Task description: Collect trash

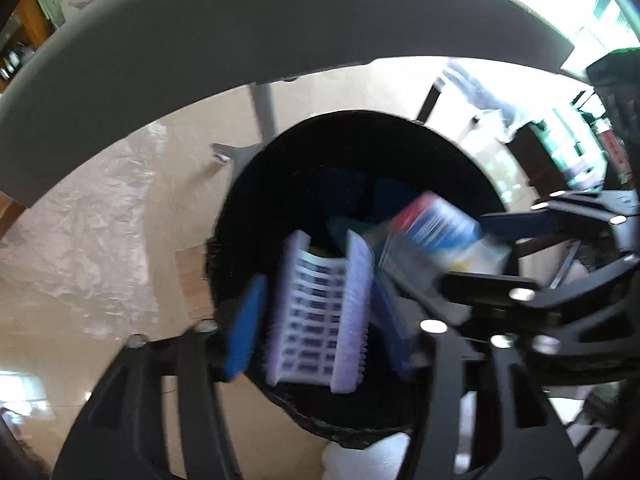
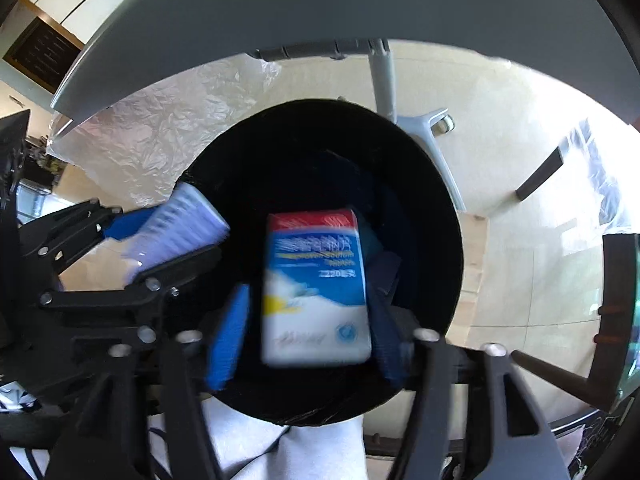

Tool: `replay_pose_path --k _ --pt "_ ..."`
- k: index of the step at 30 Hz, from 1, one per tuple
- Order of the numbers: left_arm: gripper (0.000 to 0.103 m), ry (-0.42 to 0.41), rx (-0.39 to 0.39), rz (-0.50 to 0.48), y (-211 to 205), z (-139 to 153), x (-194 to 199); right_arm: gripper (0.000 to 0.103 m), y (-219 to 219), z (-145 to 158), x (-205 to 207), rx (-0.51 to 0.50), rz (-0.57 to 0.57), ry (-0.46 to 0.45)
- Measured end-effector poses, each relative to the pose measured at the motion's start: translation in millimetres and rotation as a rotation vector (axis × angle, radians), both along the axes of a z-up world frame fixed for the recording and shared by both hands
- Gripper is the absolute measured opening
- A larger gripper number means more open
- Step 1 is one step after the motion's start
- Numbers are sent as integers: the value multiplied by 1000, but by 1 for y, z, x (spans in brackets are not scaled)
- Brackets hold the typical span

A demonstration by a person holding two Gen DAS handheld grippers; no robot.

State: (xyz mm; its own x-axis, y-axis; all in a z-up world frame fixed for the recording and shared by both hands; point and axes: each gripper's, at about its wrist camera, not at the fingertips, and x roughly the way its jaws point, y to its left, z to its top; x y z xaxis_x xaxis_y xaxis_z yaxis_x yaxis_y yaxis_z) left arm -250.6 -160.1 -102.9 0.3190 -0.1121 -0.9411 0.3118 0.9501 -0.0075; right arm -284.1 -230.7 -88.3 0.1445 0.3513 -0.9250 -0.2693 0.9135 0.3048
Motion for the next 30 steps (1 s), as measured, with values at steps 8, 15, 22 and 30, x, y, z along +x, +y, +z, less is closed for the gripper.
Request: replay_pose_path --k 8,15,22,30 --pt "80 -38 -37 33 8 21 -12 77 -26 25 -9 -5 15 -21" --pt "96 -354 -127 73 18 122 -15 95 -46 123 -7 161 28 -286" --pt "99 -466 -51 218 56 151 70 99 -75 158 94 28 -189 -473" --pt "99 -385 -30 344 115 123 181 99 -111 108 224 -167 -323 -354"
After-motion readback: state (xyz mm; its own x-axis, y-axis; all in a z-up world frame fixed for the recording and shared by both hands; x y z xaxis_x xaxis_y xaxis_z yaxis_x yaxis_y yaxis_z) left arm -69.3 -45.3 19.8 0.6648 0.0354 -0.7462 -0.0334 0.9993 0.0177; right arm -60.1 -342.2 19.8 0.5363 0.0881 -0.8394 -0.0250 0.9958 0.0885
